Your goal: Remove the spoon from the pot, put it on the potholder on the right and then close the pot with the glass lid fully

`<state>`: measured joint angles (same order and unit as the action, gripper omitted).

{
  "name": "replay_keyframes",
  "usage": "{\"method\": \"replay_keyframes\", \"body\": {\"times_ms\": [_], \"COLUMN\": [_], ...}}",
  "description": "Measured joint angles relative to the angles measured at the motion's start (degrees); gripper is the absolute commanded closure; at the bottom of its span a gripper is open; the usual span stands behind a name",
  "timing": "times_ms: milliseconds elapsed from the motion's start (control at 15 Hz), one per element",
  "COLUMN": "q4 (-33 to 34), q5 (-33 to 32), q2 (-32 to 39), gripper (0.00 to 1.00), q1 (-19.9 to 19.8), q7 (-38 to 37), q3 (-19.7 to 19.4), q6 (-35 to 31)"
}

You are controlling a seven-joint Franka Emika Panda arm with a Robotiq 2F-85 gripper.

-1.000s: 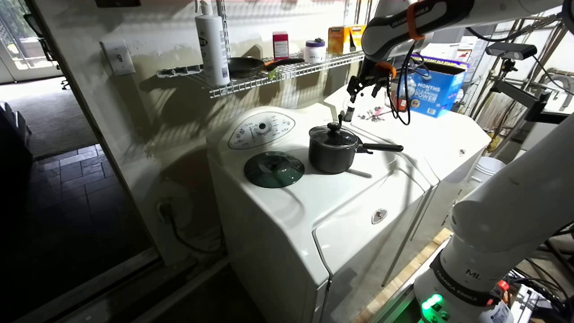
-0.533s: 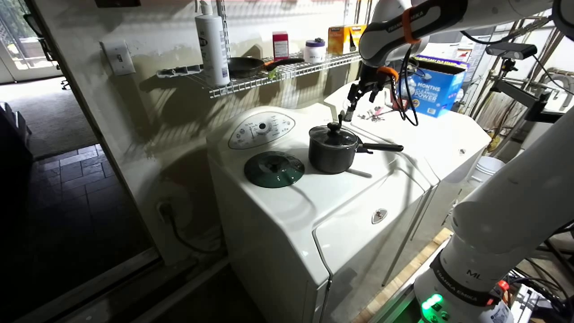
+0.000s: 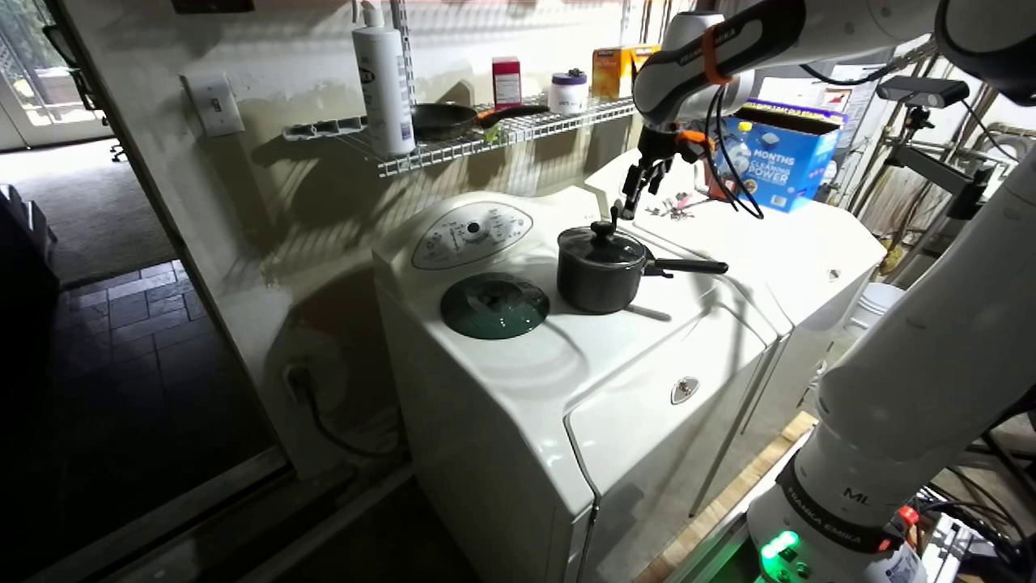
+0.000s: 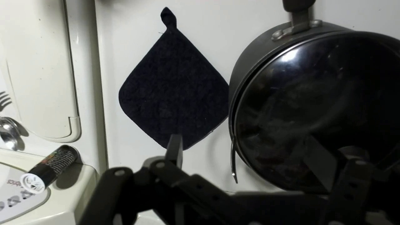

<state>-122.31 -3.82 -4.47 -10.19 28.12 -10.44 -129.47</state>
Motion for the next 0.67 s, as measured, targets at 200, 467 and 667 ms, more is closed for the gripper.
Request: {"method": "replay_keyframes", "body": {"times_ms": [200,467,667], "q4": [1.4,3.5,4.8], "q5": [1.8,2.9,3.6], "q2": [2.2,4.6,6.2], "gripper": [0.0,0.18,0.41], "q1": [0.3,0.4,0.4], "q7": [2.5,4.2,4.9], "q3": [0.0,0.1,0.1], "q6": [-1.3,-1.8,-1.8]}}
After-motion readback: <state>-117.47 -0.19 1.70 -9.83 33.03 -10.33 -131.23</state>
